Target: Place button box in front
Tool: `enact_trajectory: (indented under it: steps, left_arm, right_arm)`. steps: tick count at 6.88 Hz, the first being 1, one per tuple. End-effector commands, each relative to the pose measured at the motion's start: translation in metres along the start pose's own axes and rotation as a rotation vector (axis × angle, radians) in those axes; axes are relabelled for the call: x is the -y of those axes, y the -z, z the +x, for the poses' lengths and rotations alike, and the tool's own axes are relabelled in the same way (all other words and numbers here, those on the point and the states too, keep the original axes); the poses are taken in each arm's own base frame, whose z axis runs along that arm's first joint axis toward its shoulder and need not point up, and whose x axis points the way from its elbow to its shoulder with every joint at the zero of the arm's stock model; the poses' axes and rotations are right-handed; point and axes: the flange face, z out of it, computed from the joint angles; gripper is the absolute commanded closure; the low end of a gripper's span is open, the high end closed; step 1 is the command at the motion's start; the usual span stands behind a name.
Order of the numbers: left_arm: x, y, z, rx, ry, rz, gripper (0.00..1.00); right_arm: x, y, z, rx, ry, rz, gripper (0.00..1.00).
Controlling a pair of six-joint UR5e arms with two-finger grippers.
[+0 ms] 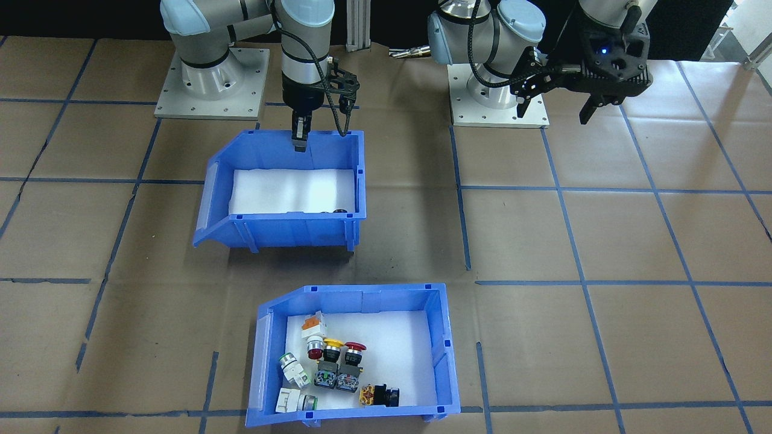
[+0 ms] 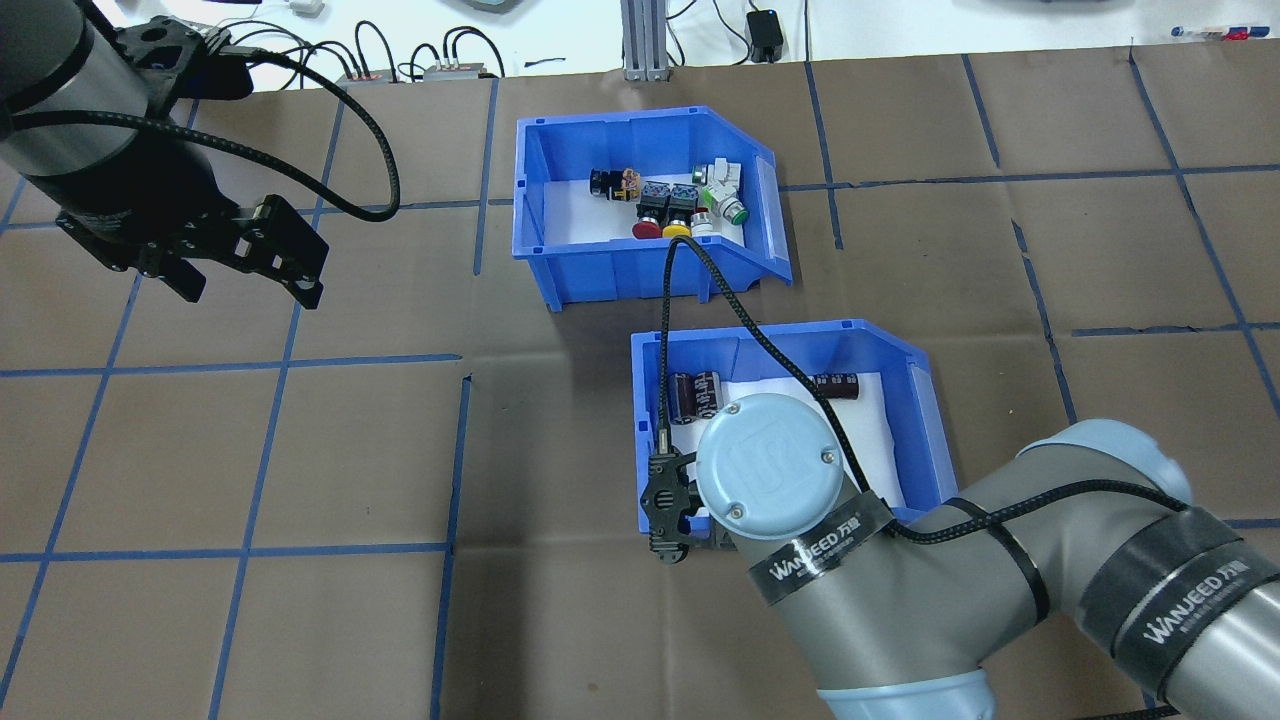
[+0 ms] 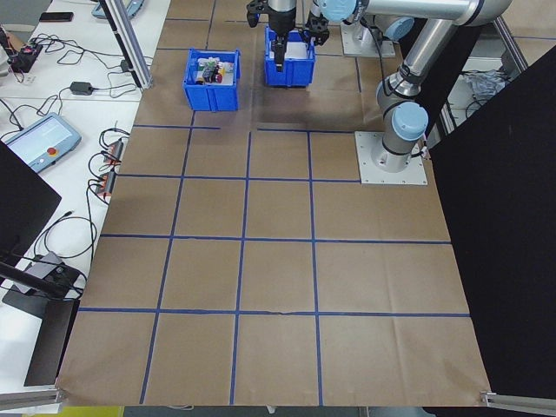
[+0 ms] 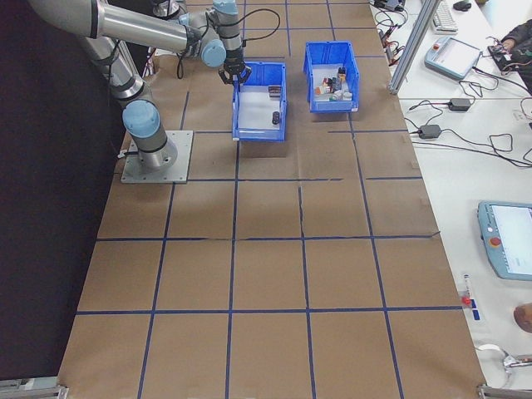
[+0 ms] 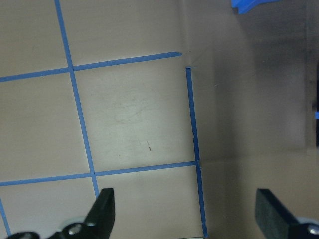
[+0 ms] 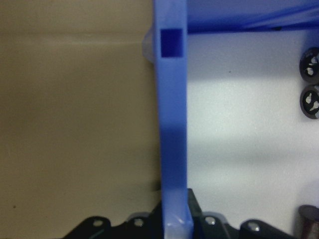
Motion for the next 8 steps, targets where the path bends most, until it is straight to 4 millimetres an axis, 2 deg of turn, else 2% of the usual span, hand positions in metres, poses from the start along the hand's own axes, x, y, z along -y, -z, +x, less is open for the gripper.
enact_trajectory:
  steps: [1, 2, 4, 7, 8]
  left_arm:
    - [-0.005, 0.004, -0.003, 0.005, 0.000, 0.001, 0.00]
    - [-0.002, 0.003, -0.003, -0.003, 0.000, 0.004, 0.00]
    - [-0.003, 0.005, -0.003, 0.007, -0.001, 0.011, 0.00]
    - [-0.003, 0.005, -0.003, 0.007, -0.006, 0.011, 0.00]
    - [-0.003, 0.005, -0.003, 0.007, -0.006, 0.015, 0.00]
  right_arm:
    - [0.019, 0.005, -0.017, -0.020, 0.004, 0.014, 0.98]
    - [0.023, 0.012, -0.012, -0.029, 0.003, 0.029, 0.98]
    - [0.046, -0.005, -0.004, -0.012, -0.005, 0.016, 0.98]
    - [0.058, -0.006, -0.005, -0.008, -0.032, 0.022, 0.98]
    - [0.058, -0.006, -0.005, -0.008, -0.035, 0.025, 0.56]
